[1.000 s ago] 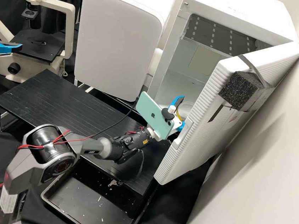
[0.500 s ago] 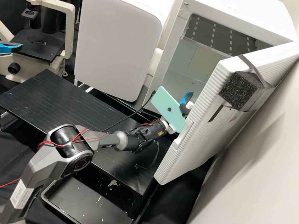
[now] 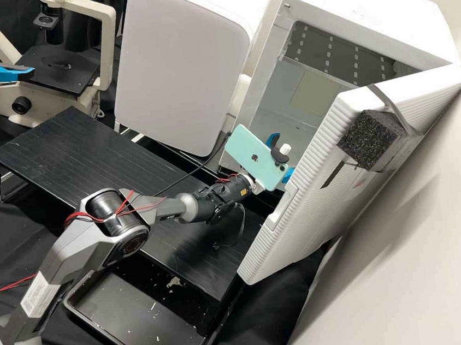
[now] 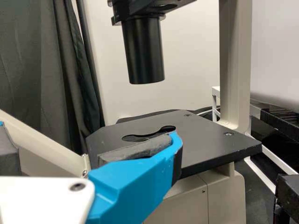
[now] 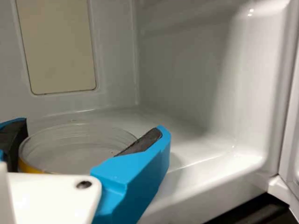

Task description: Place the petri dish in the incubator

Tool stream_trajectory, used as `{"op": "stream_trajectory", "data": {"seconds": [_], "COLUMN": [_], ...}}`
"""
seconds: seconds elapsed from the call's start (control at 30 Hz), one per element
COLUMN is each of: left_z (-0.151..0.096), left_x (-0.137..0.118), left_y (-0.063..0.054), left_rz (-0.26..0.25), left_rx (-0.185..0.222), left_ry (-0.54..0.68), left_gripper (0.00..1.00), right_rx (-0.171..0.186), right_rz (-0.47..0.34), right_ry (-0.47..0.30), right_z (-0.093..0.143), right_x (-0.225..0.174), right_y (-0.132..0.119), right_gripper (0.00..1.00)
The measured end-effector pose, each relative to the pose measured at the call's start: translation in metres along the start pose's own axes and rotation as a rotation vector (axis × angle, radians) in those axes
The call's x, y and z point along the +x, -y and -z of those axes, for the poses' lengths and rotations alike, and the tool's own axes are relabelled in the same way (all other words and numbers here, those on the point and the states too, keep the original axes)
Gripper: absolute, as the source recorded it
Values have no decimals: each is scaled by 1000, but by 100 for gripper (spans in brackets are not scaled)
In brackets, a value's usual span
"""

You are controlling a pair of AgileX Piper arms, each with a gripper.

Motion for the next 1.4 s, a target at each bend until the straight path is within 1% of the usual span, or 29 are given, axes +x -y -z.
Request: {"op": "stream_trajectory", "data": {"seconds": [0.1, 0.3, 0.4, 0.43, 0.67, 1.0, 1.2, 1.23, 1.4], "left_z": [0, 0, 0, 0, 0, 0, 0, 0, 0], "left_x": [0, 0, 0, 0, 0, 0, 0, 0, 0], "left_y": [0, 0, 0, 0, 0, 0, 0, 0, 0], "left_rz": [0, 0, 0, 0, 0, 0, 0, 0, 0], "left_rx": [0, 0, 0, 0, 0, 0, 0, 0, 0], "left_ry": [0, 0, 0, 0, 0, 0, 0, 0, 0], "left_gripper": [100, 100, 100, 100, 100, 100, 100, 100, 100], "right_rx": [-20, -25, -38, -42, -80, -80, -85, -77, -62], "right_rz": [-6, -15, -18, -19, -29, -28, -27, -27, -11], "right_ry": [8, 17, 24, 27, 38, 40, 36, 37, 44], "right_z": [-2, -5, -7, -8, -10, -12, -11, -10, -11], "right_x": [1, 3, 3, 4, 4, 3, -5, -8, -22], "right_y": [1, 1, 0, 1, -1, 1, 1, 1, -4], "right_gripper": [0, 0, 0, 100, 100, 100, 100, 100, 100]}}
